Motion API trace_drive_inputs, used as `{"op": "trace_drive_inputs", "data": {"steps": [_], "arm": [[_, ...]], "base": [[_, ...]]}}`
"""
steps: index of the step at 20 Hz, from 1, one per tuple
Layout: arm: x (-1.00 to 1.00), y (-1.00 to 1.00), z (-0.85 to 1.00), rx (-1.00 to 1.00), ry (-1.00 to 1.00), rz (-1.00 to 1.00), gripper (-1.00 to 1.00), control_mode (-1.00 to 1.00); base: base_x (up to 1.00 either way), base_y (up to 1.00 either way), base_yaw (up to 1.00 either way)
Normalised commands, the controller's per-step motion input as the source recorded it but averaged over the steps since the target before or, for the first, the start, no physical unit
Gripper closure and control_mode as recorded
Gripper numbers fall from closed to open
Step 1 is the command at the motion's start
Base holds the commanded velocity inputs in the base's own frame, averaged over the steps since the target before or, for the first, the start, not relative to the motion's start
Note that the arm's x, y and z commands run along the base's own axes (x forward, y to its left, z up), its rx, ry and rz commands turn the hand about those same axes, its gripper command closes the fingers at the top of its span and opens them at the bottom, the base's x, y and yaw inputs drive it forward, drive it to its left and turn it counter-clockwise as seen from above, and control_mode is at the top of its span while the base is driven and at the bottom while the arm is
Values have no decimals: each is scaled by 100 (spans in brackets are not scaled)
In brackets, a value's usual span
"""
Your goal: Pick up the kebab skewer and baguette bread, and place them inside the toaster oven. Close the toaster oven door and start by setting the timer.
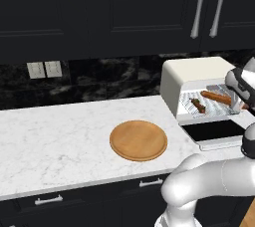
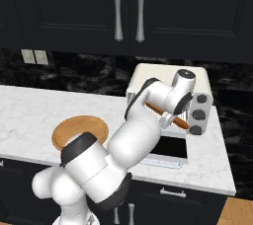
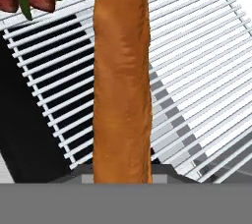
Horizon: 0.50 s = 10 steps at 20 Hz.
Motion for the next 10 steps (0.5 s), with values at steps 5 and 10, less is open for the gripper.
{"op": "trace_drive_inputs", "data": {"steps": [5, 10], "arm": [[0, 10, 0, -15, 0, -3, 100, -100], [4, 2, 0, -4, 0, -3, 100, -100]], "base": [[0, 0, 0], [0, 0, 0]]}}
